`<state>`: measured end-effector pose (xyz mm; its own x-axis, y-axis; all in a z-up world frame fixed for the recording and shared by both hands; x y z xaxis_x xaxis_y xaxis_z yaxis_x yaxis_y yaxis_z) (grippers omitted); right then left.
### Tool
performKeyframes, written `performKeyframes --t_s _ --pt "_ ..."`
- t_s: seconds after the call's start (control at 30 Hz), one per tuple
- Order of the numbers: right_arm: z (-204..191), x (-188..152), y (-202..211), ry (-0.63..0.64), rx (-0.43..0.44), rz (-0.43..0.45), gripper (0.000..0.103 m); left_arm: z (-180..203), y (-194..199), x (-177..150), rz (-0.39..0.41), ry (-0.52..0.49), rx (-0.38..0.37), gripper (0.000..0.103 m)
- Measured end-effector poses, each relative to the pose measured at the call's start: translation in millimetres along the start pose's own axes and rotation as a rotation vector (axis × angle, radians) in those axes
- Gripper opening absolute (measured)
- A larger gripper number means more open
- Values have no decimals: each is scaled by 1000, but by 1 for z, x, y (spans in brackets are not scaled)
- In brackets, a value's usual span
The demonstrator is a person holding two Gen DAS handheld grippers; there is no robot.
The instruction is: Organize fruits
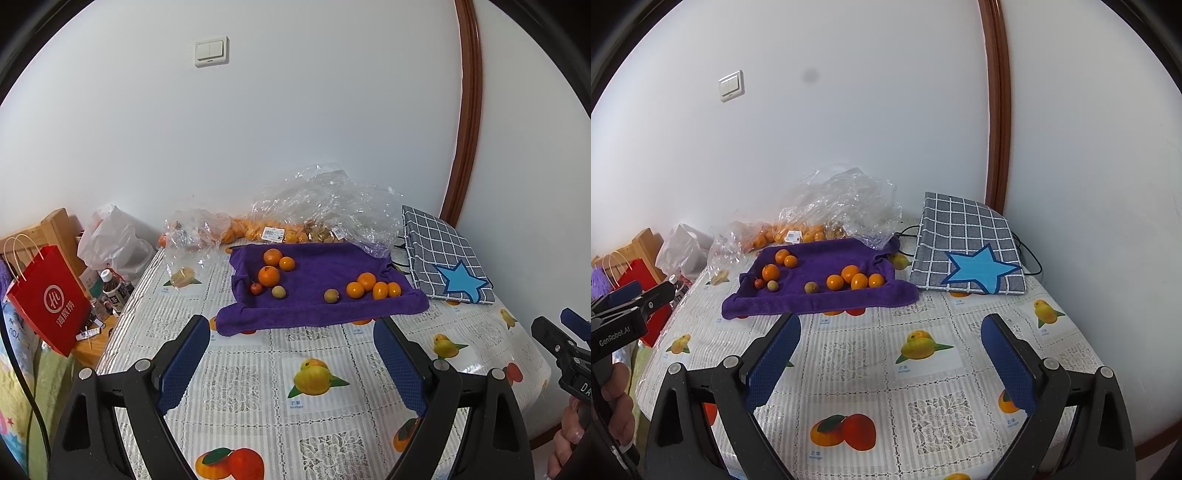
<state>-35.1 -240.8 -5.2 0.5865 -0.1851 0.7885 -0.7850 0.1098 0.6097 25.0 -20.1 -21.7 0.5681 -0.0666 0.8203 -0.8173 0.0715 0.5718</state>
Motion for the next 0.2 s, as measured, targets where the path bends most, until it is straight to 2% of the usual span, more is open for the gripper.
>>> performKeyframes --t_s 0.2 --pt "-2 0 -7 4 3 -11 97 2 -10 0 10 -12 27 90"
Point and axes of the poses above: each gripper's, at about its wrist camera, not at the fingertips, and y roughly against the way its jaws point, z to its right, x to its top, the point moved 1 cm from there along -y, roughly the way its jaws point, and after that the axes turned 2 degrees about -y, right-handed, at the moved point
